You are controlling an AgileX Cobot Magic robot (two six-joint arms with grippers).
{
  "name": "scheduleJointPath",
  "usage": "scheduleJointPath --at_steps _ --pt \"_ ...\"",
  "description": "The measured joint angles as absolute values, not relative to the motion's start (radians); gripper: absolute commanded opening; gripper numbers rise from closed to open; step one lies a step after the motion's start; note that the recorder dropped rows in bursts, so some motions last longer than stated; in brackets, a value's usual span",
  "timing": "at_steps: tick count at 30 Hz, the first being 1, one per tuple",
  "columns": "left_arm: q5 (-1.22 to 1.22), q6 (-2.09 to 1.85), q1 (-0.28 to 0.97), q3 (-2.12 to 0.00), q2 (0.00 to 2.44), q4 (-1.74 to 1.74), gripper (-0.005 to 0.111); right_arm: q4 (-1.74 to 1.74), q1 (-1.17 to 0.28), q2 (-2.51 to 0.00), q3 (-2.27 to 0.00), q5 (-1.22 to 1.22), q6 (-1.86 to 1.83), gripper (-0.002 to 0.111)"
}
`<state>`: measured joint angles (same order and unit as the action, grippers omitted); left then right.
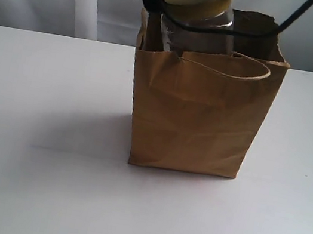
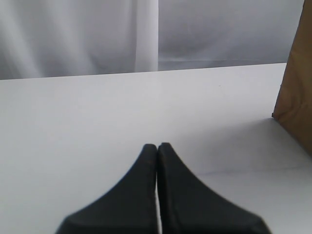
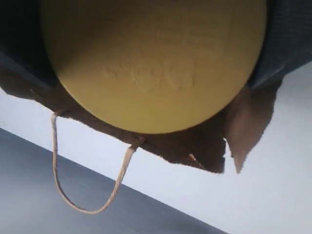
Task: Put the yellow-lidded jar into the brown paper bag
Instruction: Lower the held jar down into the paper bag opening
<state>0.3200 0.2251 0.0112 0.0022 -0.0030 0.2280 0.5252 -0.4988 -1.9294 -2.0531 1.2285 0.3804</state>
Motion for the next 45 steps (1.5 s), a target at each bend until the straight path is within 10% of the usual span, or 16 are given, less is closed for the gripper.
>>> scheduleJointPath --at_steps 45 --pt "0.320 0.225 0.011 0.002 -0.003 0.228 0.001 0.161 -0.326 -2.209 -2.055 1.225 0.227 0.000"
